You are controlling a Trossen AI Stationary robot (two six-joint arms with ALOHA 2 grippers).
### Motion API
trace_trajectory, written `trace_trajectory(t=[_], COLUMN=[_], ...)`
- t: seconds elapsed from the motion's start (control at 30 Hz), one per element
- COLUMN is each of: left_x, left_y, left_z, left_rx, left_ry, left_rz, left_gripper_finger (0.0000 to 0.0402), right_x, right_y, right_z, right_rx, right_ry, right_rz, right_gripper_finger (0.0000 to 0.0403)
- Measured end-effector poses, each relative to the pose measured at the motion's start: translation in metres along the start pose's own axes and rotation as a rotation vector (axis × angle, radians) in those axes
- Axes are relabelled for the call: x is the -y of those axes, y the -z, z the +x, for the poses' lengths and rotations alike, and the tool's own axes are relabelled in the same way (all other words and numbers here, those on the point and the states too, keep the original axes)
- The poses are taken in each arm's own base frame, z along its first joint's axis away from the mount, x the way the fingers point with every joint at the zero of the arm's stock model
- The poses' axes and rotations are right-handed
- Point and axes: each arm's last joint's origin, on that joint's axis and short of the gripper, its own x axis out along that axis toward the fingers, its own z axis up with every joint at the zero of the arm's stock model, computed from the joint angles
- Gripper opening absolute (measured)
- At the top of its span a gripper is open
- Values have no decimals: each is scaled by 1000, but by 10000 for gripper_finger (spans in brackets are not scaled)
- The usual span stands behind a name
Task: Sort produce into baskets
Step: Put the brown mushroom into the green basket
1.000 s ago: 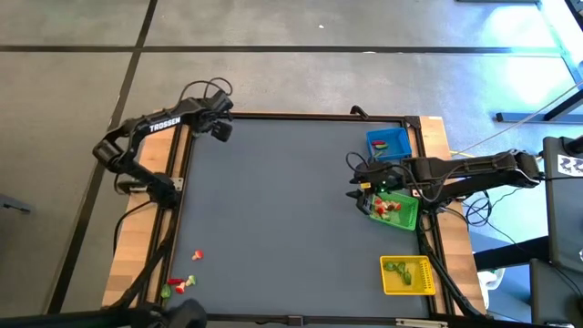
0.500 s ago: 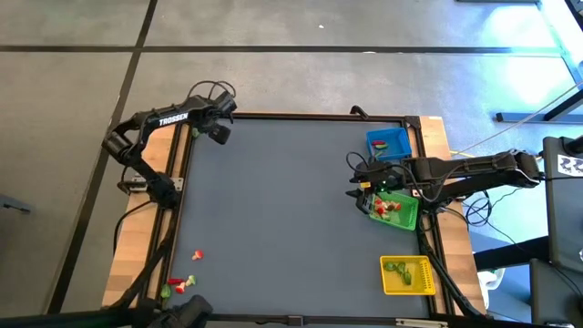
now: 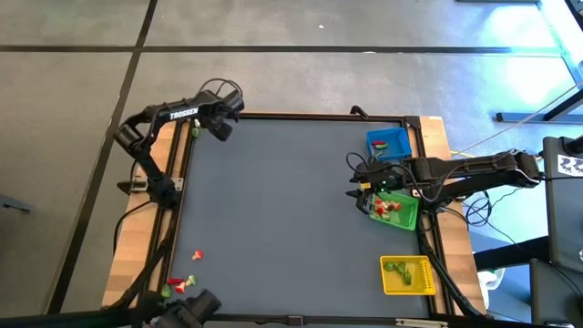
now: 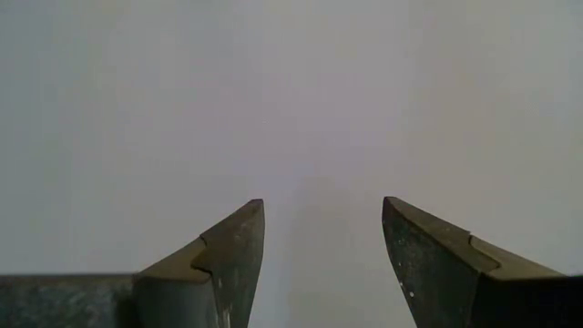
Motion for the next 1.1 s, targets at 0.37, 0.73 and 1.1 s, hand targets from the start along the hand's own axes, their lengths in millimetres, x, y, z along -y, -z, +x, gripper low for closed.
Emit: trace_trajectory(t=[0.37, 0.73, 1.1], left_x=[9, 24, 24], left_y=[-7, 1, -1], left_z=[29, 35, 36], left_rx=[-83, -169, -142], left_ry=[-9, -63, -82], left_rz=[24, 144, 152], left_gripper_finger=[260, 260, 259], right_x=[0, 0, 0], right_y=[0, 0, 0], right_z=[0, 0, 0], right_rx=[-2, -2, -4], right_ry=[1, 3, 0], right_rz=[-28, -28, -6], right_gripper_finger=[223, 223, 223])
